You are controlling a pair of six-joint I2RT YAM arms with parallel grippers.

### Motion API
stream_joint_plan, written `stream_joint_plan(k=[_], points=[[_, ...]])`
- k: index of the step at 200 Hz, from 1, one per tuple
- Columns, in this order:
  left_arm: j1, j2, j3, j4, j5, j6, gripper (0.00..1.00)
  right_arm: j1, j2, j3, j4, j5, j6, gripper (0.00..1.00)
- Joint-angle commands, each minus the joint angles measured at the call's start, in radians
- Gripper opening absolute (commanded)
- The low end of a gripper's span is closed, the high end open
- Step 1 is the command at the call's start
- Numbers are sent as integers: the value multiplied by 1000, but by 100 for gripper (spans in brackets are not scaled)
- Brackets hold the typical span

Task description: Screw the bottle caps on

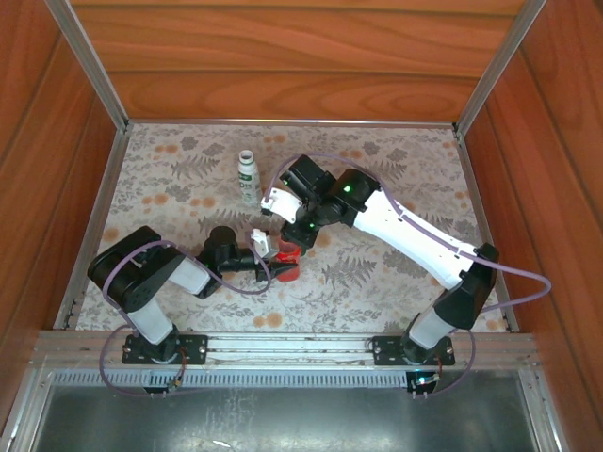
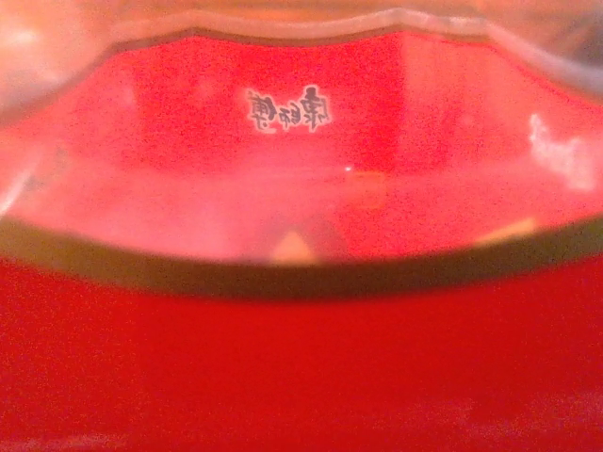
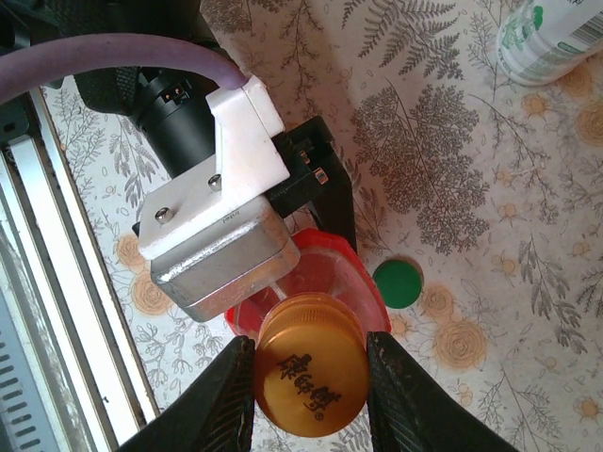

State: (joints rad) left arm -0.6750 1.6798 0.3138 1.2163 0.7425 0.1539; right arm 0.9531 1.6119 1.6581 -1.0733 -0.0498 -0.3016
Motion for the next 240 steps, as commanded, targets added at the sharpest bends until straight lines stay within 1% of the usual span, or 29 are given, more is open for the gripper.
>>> stream_joint_plan(k=[1,33,107,188,212,223,240], points=[[5,4,-1,4,18,4,53,-11,29,32,-48,5,7,34],[5,5,-1,4,16,5,53,-11,39,35,-57,22,9,34],[4,7,-1,4,18,5,53,-11,36,35,-49,38,15,40],[4,8,-1,4,16,4,53,-11,31,46,-50,47,22,41],[4,8,-1,4,16,4,53,-12,23,46,-48,50,22,47],[4,10,-1,4,17,5,53,-12,20,48,-47,50,24,52],[4,10,0,3,17,5,53,-12,14,49,-42,50,24,55]])
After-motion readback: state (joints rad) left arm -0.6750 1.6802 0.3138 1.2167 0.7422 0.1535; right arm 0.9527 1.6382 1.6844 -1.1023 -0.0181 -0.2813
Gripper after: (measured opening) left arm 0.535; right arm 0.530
